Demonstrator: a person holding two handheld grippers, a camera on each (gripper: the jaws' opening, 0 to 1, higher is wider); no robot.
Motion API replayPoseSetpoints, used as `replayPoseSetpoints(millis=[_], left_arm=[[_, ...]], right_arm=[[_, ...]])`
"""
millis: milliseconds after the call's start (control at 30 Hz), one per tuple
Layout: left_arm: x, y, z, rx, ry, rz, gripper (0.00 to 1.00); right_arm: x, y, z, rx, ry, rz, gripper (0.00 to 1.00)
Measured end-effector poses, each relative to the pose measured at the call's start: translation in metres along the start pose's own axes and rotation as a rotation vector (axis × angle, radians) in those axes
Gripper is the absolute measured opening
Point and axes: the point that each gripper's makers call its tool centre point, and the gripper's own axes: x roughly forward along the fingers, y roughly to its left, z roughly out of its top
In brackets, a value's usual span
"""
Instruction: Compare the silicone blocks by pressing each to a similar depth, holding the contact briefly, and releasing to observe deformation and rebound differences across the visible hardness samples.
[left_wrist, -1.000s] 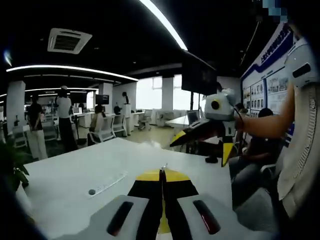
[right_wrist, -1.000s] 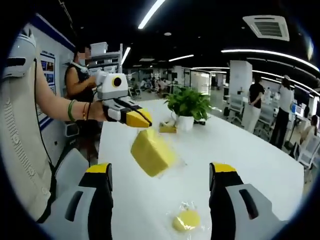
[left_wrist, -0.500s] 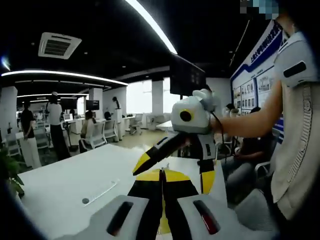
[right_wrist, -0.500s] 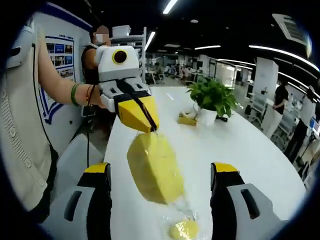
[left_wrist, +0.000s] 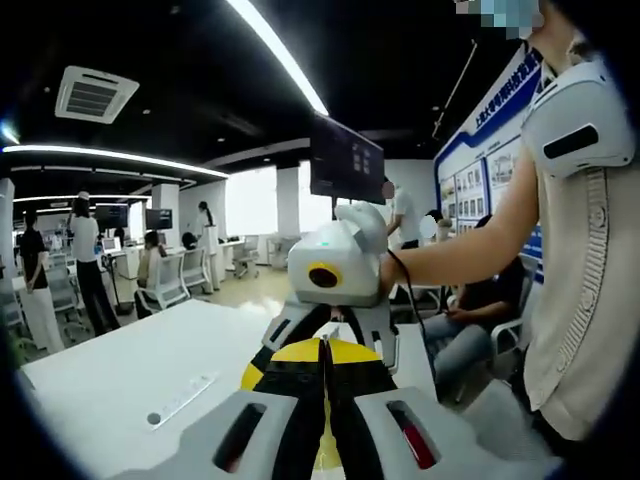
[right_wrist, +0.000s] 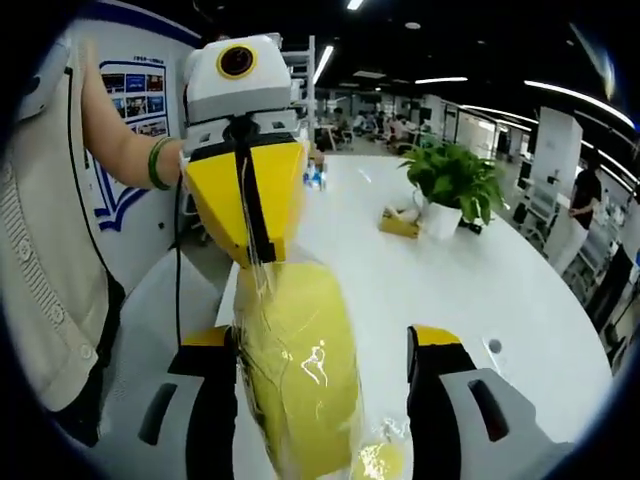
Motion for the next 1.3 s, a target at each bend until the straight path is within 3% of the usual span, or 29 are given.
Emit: replayPoseSetpoints(millis=[167,400,567,733,833,1300], left_arm=[[0.001,-0.002,0.002,0.002,-0.007,-0.013,0.00],[-0.001,-0.003,0.002,0.016,0.004,-0.013,0.00],[-0.003,-0.003,-0.001,0.019,0.013,-0.015,0.00],[-0.007,-0.006,-0.001,0.025,0.016,-0.014,0.00],[-0.008,-0.006,0.000,0.027,0.017,-0.009,0.00],[-0.008,-0.024,-0.003,0.048,0.050,-0.021,0.00]], right_arm=[[0.000,0.004,0.001,-0.024,-0.004,0.014,0.47],[-0.002,0.008,0.002,-0.035,-0.008,0.005,0.37],[-0.003,0.010,-0.001,-0.055,0.024,-0.020,0.30],[-0.005,0.014,0.000,-0.082,0.048,-0.050,0.24],[-0.007,0.017,-0.002,-0.055,0.079,-0.060,0.21],[-0.013,0.035,-0.012,-0.060,0.144,-0.054,0.09]])
